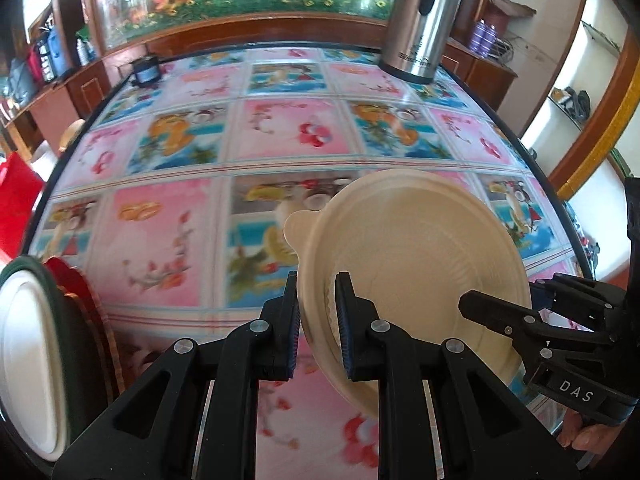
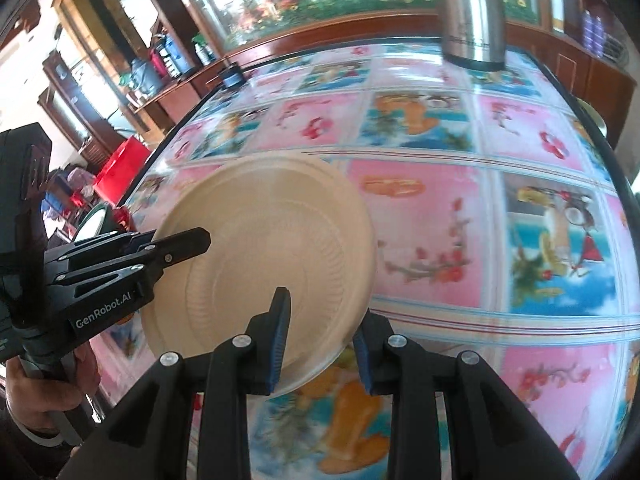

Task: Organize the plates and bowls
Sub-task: 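Carry the beige bowl with the right gripper toward the stack in the left gripper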

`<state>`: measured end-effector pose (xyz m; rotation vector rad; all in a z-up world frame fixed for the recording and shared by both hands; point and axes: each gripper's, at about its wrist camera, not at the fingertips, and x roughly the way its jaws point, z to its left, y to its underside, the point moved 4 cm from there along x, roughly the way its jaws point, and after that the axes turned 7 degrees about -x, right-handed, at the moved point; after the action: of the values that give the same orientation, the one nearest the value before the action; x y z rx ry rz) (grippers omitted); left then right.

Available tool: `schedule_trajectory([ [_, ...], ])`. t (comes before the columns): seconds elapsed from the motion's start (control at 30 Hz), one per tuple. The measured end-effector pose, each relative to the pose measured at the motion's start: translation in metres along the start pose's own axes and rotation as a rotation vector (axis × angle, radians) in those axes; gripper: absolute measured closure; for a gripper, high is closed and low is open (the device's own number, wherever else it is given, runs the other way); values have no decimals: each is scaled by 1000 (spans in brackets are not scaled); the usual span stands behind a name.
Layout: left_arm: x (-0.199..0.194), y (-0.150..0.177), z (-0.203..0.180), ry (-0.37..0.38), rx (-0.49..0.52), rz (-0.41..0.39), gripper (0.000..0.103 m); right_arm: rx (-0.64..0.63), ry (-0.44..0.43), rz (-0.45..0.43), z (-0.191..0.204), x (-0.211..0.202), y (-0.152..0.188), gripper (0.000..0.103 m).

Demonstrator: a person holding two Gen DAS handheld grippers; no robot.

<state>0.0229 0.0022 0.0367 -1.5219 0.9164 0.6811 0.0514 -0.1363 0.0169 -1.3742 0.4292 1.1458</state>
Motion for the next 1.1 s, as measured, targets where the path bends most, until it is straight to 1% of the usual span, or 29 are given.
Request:
schedule_trajectory([
  [0.17, -13, 5, 16, 3, -25, -20, 87, -31, 5, 4, 20, 4, -2, 72],
  [0.3, -22, 7, 29, 4, -44, -28, 87, -54, 9, -4, 35, 0, -5, 72],
  [0.57, -54, 7, 58, -1, -87, -83, 87, -115, 1, -26, 70, -8, -18, 72],
  [0.8, -82, 10, 101, -21, -144, -121, 87, -182, -21, -50, 110, -9, -34, 72],
  [1.0, -111, 12, 149, -67, -207, -170, 87, -265, -45, -49, 161, 3, -53, 72],
  [1.1, -121, 15, 173, -88, -247, -186, 87, -308, -68, -44, 186, 11, -61, 67],
])
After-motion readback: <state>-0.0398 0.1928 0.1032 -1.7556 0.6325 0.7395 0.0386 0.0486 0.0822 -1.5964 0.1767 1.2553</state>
